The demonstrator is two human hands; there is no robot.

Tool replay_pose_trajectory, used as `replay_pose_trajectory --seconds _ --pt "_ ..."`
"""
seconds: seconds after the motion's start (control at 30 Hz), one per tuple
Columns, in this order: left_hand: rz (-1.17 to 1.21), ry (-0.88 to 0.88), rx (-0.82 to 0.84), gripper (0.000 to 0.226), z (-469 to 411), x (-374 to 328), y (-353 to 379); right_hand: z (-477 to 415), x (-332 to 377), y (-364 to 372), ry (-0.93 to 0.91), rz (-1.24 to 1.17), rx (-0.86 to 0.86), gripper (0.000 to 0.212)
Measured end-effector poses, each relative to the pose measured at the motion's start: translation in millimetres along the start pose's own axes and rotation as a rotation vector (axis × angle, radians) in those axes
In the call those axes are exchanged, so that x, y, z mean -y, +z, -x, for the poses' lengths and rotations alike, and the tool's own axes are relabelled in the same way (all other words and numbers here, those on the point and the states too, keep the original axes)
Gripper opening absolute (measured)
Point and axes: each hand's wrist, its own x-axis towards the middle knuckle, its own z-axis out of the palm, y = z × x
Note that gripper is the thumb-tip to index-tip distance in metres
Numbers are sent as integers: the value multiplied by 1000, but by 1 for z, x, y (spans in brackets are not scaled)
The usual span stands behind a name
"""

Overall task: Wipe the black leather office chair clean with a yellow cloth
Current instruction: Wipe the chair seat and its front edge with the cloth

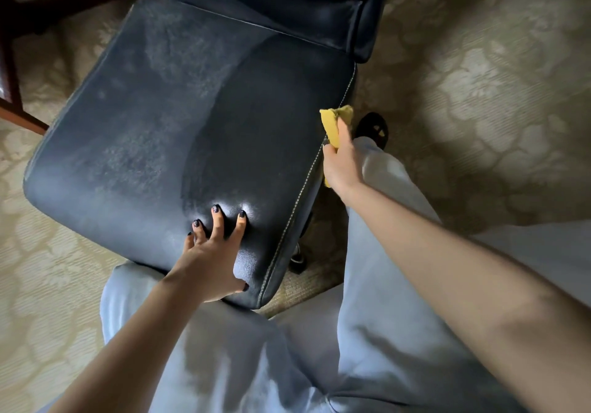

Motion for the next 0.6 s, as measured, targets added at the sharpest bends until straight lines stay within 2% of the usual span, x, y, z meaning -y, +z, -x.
replay_pose_trajectory --seconds 0.2,0.37,0.6 --pt "7 -20 -6 115 0 -3 1 54 -25 17 -142 41 53 55" --pt "12 -40 -6 116 2 -6 1 95 -35 24 -302 239 74 53" --pt "14 -67 -14 117 3 -10 2 121 -37 25 -380 415 187 54"
